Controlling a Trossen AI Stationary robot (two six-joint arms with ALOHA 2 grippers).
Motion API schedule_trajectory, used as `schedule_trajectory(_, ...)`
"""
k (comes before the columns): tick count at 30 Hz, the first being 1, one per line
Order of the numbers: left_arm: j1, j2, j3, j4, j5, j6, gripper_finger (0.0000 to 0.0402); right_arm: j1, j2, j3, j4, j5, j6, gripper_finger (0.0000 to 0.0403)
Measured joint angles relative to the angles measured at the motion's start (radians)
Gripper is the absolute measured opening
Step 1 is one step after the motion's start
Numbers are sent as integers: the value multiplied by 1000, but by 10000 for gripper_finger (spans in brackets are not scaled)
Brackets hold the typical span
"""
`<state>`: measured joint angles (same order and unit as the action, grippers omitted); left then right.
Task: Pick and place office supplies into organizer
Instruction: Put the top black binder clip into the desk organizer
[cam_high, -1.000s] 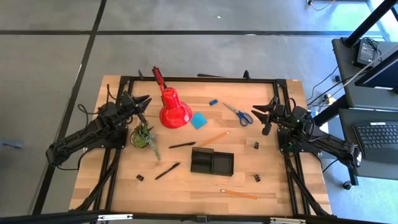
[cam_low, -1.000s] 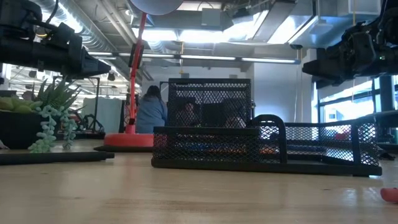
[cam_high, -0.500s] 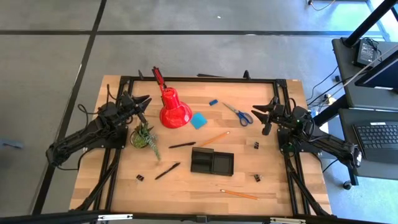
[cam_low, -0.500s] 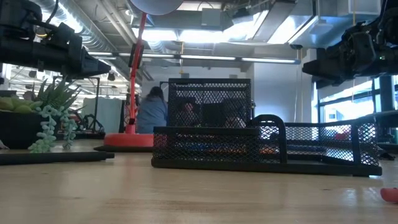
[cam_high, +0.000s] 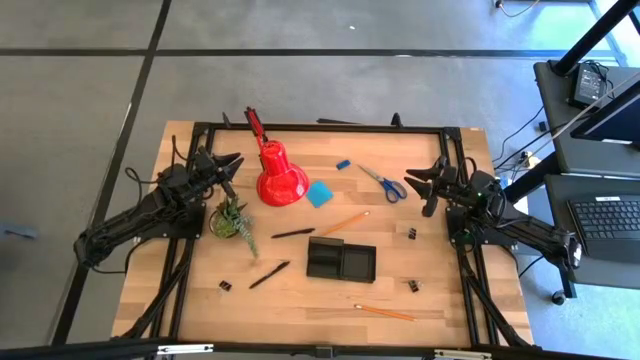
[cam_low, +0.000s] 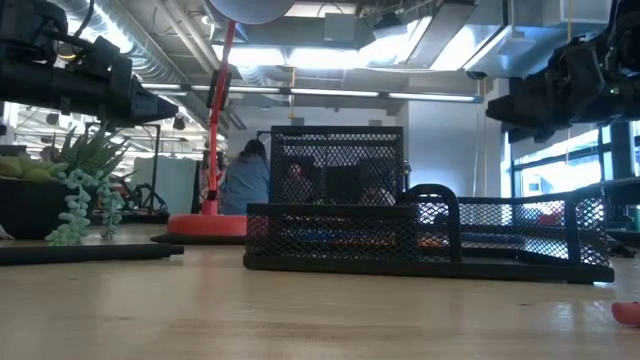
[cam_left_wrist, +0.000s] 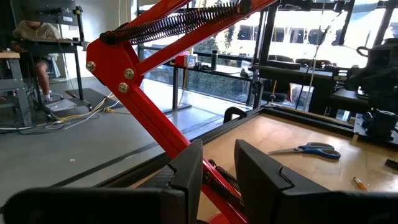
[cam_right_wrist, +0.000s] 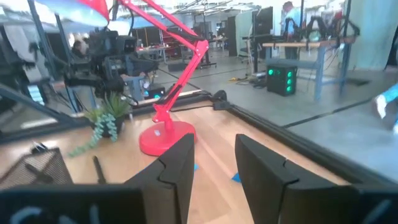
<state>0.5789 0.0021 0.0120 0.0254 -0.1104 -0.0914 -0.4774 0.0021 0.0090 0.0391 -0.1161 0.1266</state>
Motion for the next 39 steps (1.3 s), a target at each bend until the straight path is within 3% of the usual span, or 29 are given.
schedule_trajectory(16,0,0,0,0,-1,0,88,0,0,0,-4,1,186,120)
schedule_trajectory(39,0,0,0,1,-3,26,88,0,1,0,-5,-6,176,120)
